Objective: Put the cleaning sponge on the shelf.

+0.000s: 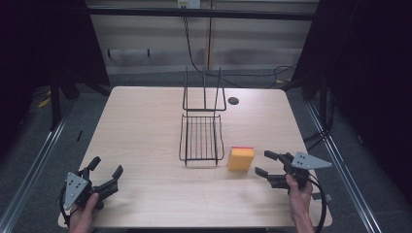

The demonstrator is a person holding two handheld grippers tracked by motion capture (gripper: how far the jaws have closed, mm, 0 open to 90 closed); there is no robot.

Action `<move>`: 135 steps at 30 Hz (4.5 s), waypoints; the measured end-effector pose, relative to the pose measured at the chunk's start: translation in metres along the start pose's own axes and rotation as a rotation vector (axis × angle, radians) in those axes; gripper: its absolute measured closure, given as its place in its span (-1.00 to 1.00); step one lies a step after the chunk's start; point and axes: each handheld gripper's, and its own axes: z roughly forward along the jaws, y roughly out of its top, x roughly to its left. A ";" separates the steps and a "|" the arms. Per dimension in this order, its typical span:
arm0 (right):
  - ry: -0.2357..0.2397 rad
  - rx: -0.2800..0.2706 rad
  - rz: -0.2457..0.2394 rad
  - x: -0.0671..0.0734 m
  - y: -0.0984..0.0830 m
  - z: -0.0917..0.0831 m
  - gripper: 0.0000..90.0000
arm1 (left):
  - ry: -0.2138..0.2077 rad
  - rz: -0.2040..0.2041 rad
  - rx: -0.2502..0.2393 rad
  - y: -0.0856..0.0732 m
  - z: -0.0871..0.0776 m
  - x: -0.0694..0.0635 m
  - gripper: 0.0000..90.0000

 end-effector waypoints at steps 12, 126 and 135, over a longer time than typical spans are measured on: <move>0.086 0.068 0.021 -0.015 0.011 0.012 -0.63 | -0.002 -0.001 0.000 0.000 0.000 0.000 -0.65; 0.343 0.111 -0.120 -0.029 0.053 0.057 0.33 | -0.004 -0.003 -0.007 0.000 0.000 0.000 -0.65; 0.364 0.093 -0.125 -0.025 0.060 0.064 0.33 | -0.003 -0.002 -0.008 0.000 0.000 0.000 -0.65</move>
